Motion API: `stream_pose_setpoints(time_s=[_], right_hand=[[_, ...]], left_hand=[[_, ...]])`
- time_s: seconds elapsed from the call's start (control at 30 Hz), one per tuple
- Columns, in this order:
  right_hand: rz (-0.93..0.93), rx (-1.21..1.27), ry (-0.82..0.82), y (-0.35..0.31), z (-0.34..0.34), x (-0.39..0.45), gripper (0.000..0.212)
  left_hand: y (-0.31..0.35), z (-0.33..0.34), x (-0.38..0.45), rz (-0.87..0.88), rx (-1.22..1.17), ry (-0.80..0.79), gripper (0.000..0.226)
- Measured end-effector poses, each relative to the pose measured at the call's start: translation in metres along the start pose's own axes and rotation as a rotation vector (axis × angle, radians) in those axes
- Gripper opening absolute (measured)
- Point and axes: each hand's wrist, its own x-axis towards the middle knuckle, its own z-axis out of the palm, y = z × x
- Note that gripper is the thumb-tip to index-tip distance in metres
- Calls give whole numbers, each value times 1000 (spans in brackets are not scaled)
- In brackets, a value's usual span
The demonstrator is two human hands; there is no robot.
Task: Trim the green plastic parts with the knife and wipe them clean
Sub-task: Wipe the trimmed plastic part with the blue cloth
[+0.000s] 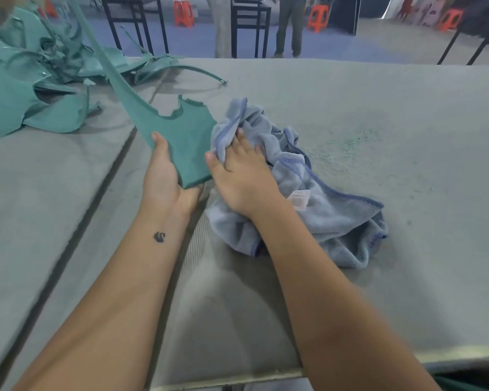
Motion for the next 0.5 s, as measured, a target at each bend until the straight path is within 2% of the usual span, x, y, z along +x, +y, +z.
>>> stream_pose_setpoints(time_s=[0.07,0.13,0.2,0.33,0.4,0.5], right_hand=[[-121,9,-39,-11,3,-3,53],[-235,23,-120,-21,10,-6,52],[-256,37,-156,-22,15,-5,52],[-101,37,-29,-8,15,4,55],[28,55,40,3,8,9,55],[206,403,78,14,-9,11,35]], left_hand=[[-1,1,-5,-36,26,19,58],[-2,-3,-8,-101,154,44,65],[-2,-7,-7,-118,192,45,67],[-1,0,-2,-82,-29,-9,60],[3,0,1,-43,-39,5,57],[20,-10,5,8,-2,26,52]])
